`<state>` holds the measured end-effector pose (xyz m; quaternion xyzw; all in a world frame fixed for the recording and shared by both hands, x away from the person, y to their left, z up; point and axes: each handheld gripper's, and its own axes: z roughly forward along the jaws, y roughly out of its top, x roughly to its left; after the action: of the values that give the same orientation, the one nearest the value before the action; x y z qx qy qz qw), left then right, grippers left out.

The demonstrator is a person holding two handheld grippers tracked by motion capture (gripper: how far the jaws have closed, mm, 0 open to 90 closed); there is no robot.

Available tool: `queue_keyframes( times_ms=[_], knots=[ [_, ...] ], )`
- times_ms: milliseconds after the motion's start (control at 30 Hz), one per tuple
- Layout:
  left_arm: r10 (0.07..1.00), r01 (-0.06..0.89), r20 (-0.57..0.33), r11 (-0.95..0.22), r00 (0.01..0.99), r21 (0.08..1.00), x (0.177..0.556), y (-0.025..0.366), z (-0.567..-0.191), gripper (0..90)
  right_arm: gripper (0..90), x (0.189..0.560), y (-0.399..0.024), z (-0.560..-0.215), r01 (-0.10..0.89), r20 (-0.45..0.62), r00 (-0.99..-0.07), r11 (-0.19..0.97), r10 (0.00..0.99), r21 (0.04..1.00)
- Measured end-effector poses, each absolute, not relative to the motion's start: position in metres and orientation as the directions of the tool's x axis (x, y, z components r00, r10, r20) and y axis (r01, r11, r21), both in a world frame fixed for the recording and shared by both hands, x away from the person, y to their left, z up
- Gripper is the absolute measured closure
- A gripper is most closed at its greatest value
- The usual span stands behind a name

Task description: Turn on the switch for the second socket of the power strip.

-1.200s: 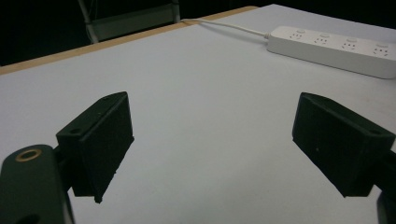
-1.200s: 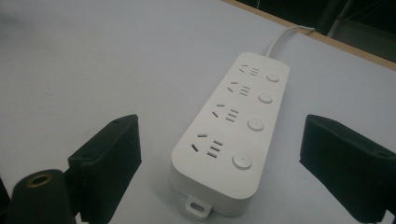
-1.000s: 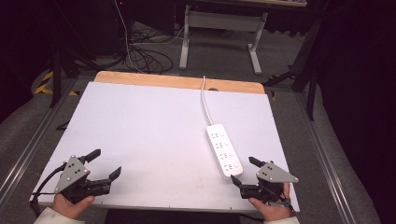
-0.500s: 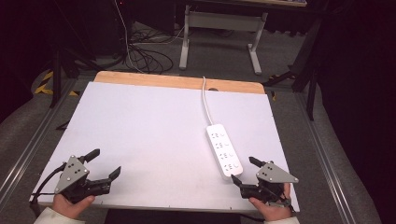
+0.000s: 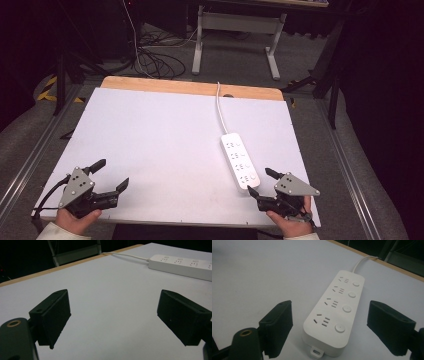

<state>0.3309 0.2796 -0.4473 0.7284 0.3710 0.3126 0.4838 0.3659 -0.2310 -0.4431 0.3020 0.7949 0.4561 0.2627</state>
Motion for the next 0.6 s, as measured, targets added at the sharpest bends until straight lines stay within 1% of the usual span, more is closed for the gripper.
queue_keyframes(
  times_ms=[33, 167, 300, 600],
  knots=[
    [0.844, 0.238, 0.096, -0.255, 0.528, 0.937, 0.331, 0.28, -0.447, 12.2, 27.3, 0.366, -0.23, -0.439, 0.235, -0.153, -0.683, 0.413, 0.715, 0.88],
    [0.845, 0.24, 0.096, -0.256, 0.526, 0.936, 0.331, 0.28, -0.447, 12.2, 30.5, 0.371, -0.229, -0.433, 0.248, -0.15, -0.676, 0.414, 0.722, 0.876],
    [0.845, 0.242, 0.094, -0.255, 0.526, 0.936, 0.331, 0.28, -0.447, 12.2, 32.1, 0.377, -0.229, -0.426, 0.274, -0.138, -0.666, 0.412, 0.733, 0.869],
    [0.848, 0.242, 0.091, -0.25, 0.523, 0.938, 0.331, 0.28, -0.447, 12.2, 33.0, 0.391, -0.217, -0.41, 0.268, -0.15, -0.676, 0.43, 0.722, 0.862]
  ],
)
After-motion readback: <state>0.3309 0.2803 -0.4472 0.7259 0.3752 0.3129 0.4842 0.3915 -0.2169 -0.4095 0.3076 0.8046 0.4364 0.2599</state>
